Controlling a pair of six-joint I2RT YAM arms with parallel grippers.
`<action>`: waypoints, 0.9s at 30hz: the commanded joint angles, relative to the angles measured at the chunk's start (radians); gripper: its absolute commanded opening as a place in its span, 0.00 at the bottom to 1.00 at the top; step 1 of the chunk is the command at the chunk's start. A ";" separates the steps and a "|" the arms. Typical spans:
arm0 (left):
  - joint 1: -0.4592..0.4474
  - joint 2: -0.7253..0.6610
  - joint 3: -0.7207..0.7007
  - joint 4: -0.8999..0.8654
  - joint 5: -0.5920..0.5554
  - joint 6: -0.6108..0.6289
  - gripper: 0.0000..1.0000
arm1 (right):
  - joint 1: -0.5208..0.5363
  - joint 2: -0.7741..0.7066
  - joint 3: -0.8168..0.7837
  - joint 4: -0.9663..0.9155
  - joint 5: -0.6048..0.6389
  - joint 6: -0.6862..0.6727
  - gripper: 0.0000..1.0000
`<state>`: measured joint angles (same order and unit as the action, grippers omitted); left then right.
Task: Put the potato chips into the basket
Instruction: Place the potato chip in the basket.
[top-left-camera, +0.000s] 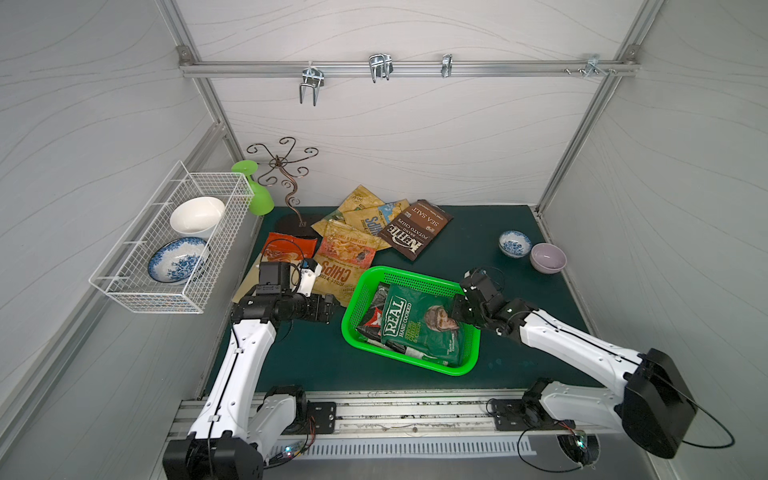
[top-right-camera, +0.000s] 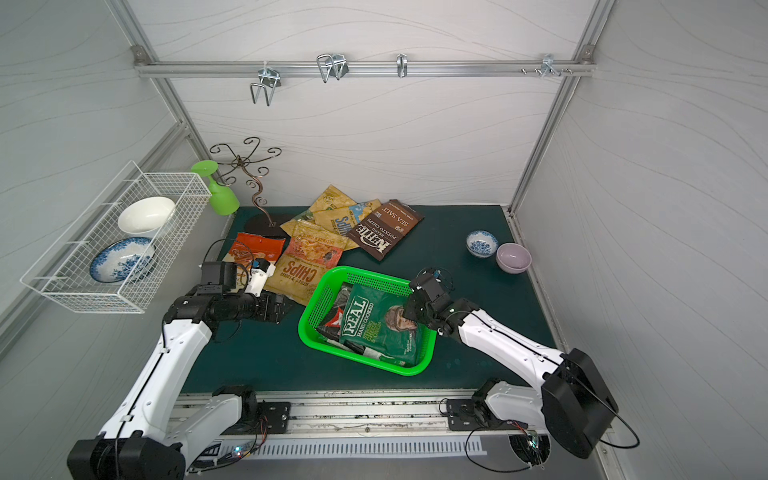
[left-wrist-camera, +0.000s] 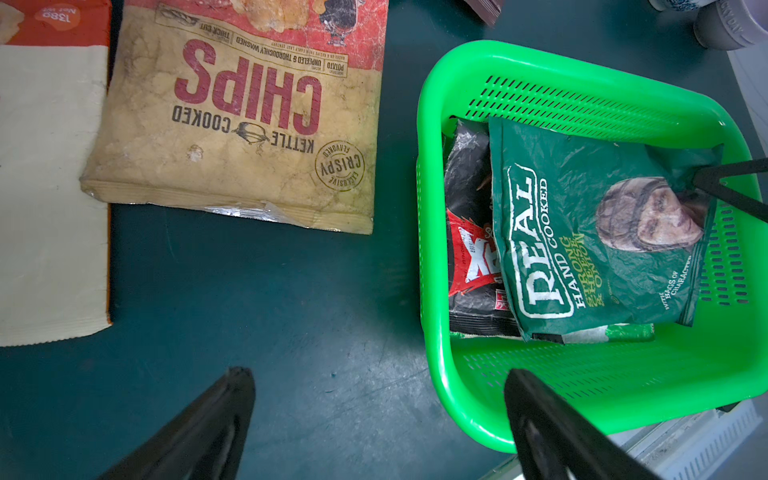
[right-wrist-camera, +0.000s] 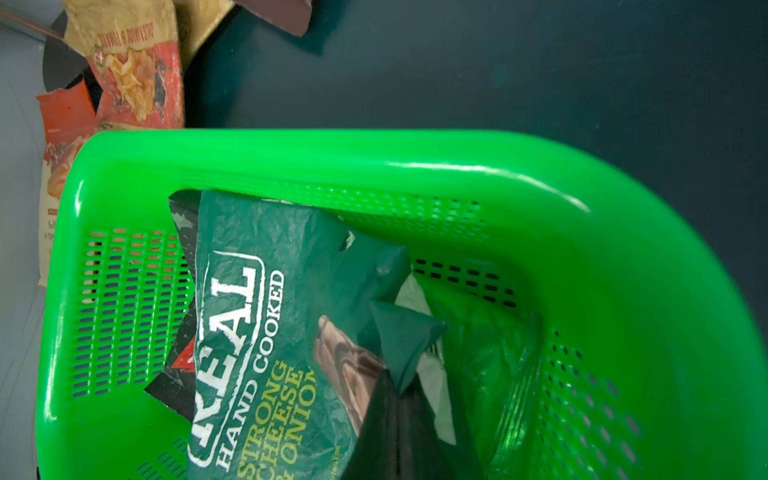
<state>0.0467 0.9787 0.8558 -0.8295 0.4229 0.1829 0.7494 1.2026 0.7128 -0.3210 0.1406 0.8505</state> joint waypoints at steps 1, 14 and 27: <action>0.001 -0.004 0.006 0.023 0.013 0.010 0.98 | 0.014 0.023 -0.007 0.052 -0.036 0.038 0.00; 0.001 0.000 0.006 0.024 0.009 0.010 0.98 | 0.012 -0.083 0.151 -0.203 0.170 -0.149 0.57; 0.001 -0.002 0.006 0.024 0.007 0.009 0.98 | 0.056 0.097 0.217 -0.207 -0.049 -0.236 0.68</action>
<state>0.0467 0.9787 0.8558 -0.8295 0.4225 0.1829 0.7971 1.2598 0.9123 -0.4973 0.1261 0.6491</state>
